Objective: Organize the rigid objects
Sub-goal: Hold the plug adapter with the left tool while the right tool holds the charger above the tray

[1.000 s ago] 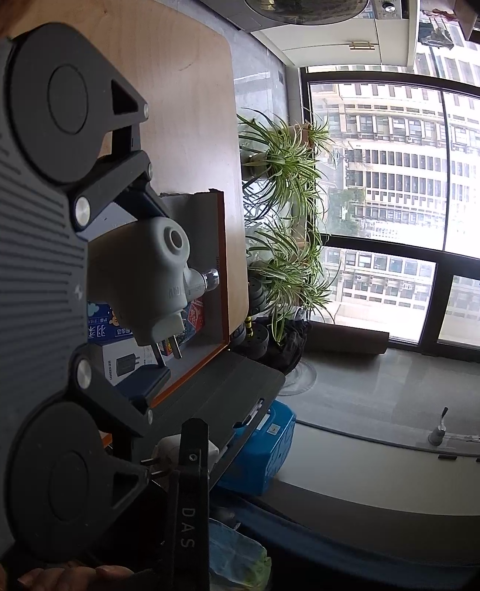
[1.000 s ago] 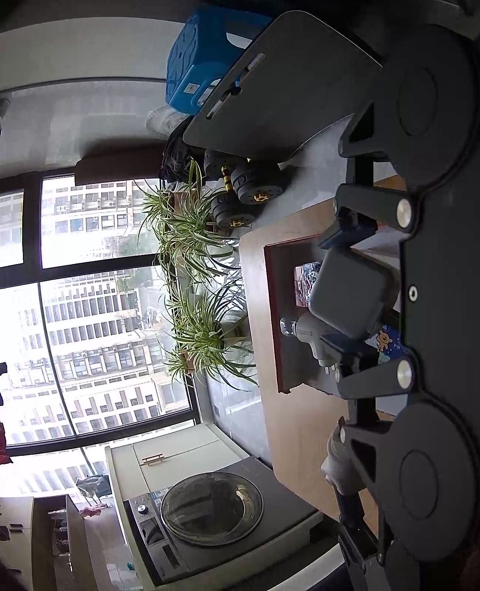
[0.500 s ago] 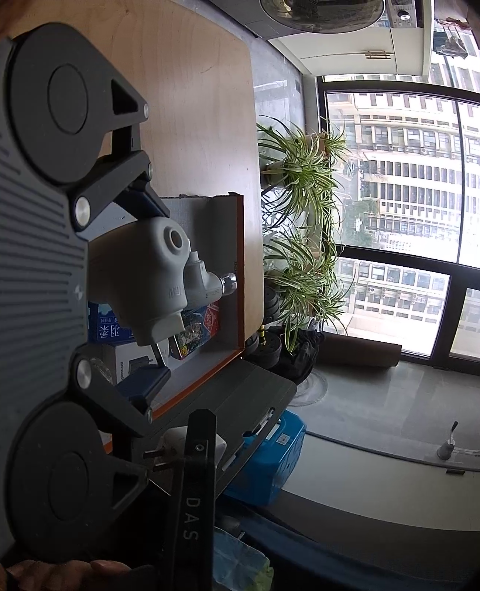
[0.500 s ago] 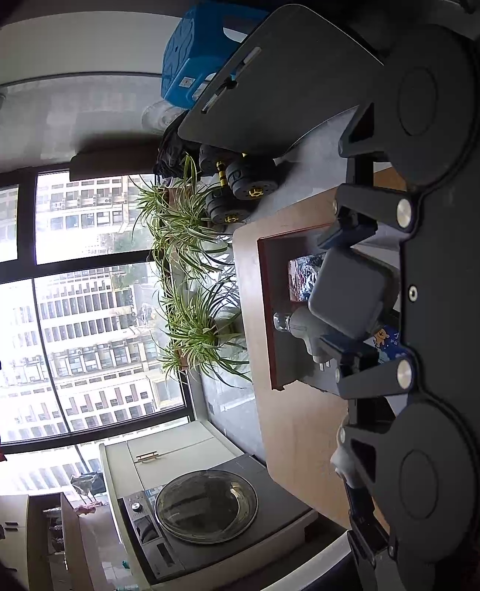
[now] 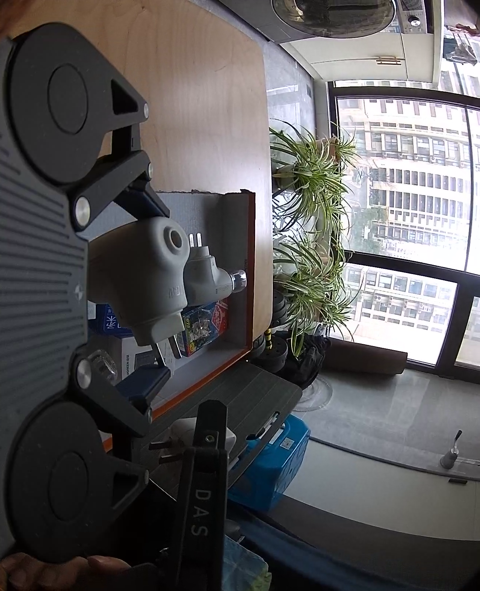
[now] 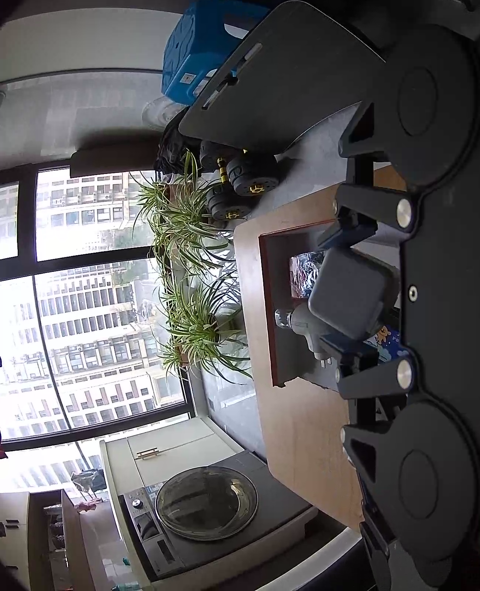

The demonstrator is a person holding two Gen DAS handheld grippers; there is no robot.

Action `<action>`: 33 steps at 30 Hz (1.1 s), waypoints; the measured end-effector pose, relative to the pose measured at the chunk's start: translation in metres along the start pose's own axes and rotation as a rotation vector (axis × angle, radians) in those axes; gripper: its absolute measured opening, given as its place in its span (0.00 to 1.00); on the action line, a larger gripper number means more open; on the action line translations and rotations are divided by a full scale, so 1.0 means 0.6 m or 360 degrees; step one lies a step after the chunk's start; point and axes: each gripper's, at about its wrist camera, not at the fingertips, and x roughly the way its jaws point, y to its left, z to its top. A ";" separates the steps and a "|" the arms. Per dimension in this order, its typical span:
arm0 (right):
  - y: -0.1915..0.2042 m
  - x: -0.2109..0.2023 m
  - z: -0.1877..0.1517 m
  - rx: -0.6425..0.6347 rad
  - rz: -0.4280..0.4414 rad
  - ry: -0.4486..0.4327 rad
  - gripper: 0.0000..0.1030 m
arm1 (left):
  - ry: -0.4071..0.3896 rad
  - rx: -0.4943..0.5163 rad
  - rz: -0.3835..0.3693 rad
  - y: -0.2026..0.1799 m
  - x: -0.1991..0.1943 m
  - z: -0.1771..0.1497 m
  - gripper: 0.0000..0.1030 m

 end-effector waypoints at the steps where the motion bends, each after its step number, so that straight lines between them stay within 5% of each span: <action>1: 0.000 0.000 0.000 0.0001 -0.0001 0.0000 0.60 | -0.0001 0.0002 0.0000 -0.001 0.000 0.000 0.83; 33: 0.012 0.045 -0.007 0.0011 0.0023 0.0087 0.60 | 0.0072 0.0013 -0.0020 -0.004 0.030 -0.009 0.83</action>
